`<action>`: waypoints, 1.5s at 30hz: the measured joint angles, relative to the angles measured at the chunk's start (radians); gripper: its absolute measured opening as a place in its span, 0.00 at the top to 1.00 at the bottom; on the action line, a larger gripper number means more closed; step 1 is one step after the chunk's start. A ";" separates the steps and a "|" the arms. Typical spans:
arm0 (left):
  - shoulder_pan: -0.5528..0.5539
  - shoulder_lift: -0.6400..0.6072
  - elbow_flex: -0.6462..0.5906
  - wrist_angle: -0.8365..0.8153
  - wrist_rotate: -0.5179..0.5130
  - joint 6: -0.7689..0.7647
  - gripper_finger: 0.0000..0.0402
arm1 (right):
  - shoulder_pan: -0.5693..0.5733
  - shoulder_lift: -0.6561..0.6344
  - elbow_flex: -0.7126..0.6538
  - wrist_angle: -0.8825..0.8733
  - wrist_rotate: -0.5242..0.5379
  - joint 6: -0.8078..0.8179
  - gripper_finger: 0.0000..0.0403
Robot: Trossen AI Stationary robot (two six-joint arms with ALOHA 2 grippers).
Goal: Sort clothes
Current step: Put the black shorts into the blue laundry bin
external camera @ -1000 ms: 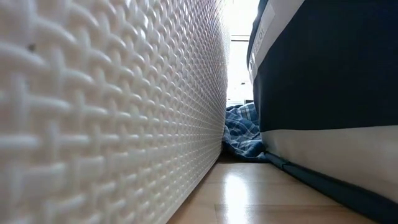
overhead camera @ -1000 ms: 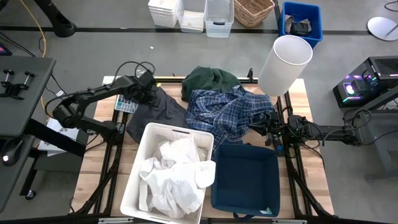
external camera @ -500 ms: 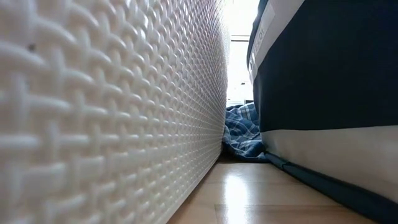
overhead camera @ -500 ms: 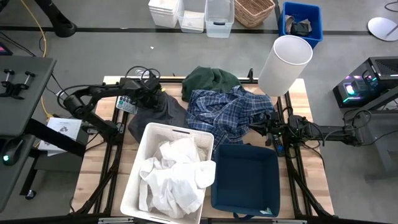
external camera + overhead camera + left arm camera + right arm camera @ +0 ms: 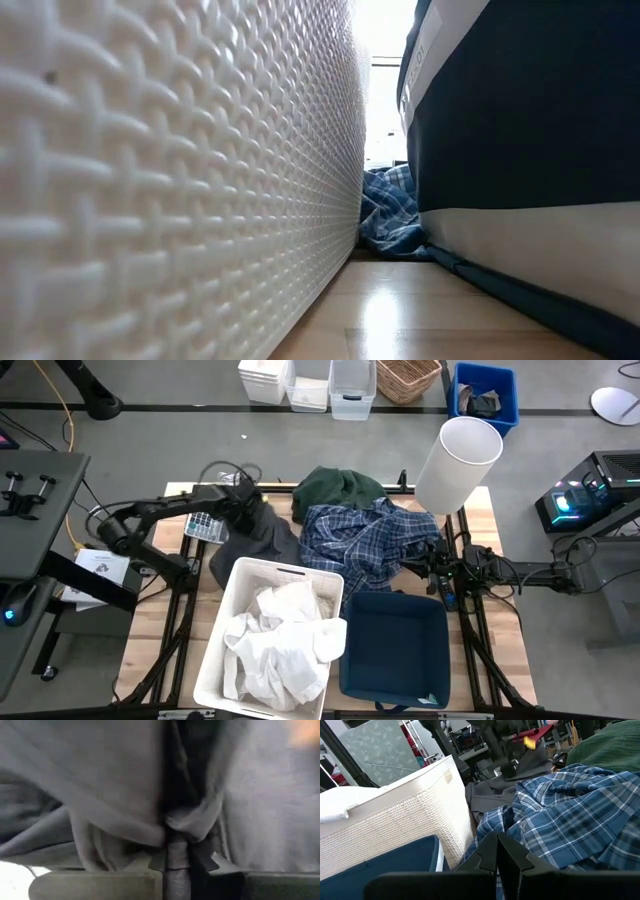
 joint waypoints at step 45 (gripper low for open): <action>-0.845 0.295 0.975 1.094 0.401 -0.012 0.95 | 0.000 0.000 0.000 0.000 0.000 0.000 1.00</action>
